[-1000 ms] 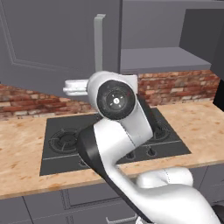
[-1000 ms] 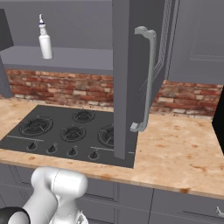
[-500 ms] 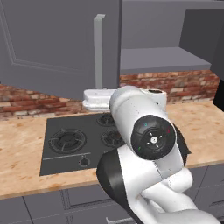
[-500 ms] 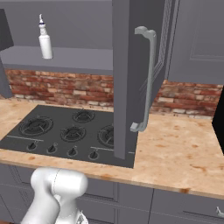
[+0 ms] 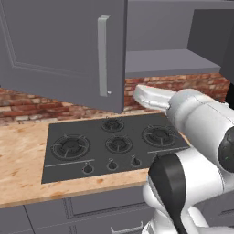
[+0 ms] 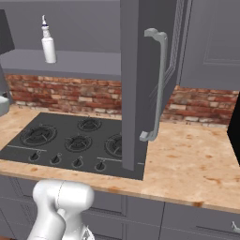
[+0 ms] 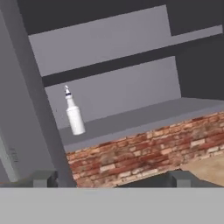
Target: Open the cabinet. Pick the spray and place it next to the sink. Then close the cabinet.
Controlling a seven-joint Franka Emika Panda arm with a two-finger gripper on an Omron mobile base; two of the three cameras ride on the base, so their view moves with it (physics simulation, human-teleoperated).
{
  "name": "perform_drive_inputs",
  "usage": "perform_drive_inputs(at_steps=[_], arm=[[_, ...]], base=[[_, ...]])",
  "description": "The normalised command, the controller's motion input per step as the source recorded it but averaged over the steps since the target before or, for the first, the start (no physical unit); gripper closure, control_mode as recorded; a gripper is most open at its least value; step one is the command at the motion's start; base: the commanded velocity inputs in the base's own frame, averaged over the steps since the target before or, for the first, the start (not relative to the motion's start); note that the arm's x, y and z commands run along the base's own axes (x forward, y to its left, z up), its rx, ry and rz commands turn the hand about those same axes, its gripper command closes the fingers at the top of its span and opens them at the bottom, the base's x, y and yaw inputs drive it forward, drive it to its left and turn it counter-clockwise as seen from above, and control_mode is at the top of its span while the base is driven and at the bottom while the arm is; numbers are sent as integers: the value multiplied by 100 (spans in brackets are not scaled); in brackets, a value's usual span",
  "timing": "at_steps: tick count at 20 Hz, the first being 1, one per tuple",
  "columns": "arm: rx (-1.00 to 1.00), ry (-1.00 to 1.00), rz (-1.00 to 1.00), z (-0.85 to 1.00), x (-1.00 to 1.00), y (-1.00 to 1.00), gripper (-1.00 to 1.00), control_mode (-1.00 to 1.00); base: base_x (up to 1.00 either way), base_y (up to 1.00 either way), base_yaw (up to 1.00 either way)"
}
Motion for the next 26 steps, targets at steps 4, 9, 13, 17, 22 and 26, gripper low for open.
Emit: perform_drive_inputs(at_steps=[4, 9, 13, 17, 22, 26], arm=[[27, 0, -5, 26, 0, -76, -100, -100], [21, 0, -1, 18, 53, -43, -100, -100], [21, 0, 0, 0, 68, -33, -100, -100], [20, 0, 0, 0, 66, -14, -100, -100], [19, 0, 3, 0, 69, -4, -100, -100], [18, 7, 16, 0, 56, 0, -100, -100]], base=[[0, 0, 0], [0, 0, 0], [0, 0, 0], [0, 0, 0], [0, 0, 0], [0, 0, 0]])
